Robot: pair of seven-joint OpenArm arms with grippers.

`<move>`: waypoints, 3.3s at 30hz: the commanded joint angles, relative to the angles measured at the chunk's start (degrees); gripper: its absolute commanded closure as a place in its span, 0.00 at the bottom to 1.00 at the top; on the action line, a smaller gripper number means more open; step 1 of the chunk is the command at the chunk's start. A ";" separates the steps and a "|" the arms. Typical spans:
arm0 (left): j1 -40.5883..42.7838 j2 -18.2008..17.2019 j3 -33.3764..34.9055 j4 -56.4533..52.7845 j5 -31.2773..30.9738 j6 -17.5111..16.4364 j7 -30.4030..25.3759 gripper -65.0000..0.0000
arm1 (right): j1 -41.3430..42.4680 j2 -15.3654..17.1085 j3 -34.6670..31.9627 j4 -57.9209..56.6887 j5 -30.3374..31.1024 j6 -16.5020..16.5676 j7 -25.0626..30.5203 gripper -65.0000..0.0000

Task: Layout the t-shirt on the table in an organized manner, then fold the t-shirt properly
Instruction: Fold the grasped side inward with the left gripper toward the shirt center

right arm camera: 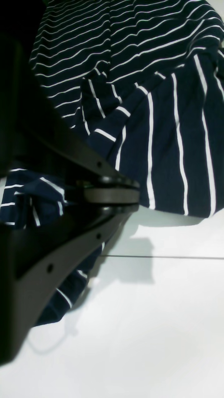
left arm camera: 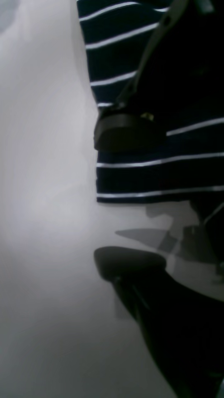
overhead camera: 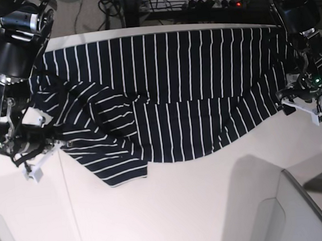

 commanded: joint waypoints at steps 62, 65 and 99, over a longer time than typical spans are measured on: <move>-13.84 -3.14 0.44 12.33 -4.02 0.21 4.94 1.00 | 8.63 3.23 -0.37 0.79 0.59 0.13 8.26 1.00; -13.84 -3.14 0.44 12.33 -4.02 0.21 4.94 1.00 | 8.63 3.31 -0.37 -0.70 0.59 0.13 8.35 1.00; 10.33 -3.14 -0.27 27.09 -4.11 -3.75 8.37 1.00 | -2.01 6.48 -9.51 5.36 0.76 0.30 8.88 1.00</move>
